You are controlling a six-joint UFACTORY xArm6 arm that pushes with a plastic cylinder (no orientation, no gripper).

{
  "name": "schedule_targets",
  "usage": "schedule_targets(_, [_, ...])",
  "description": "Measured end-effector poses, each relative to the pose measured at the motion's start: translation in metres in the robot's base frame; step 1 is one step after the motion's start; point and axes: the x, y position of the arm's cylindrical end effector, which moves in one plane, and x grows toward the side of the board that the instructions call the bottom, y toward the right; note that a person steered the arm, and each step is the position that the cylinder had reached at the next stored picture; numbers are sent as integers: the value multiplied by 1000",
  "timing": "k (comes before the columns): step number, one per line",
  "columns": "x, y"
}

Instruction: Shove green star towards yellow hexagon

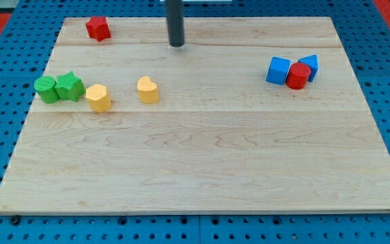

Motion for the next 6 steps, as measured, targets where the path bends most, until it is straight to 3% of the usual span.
schedule_targets(1, [25, 51])
schedule_targets(3, [170, 110])
schedule_targets(4, [168, 248])
schedule_targets(5, [100, 273])
schedule_targets(6, [60, 199])
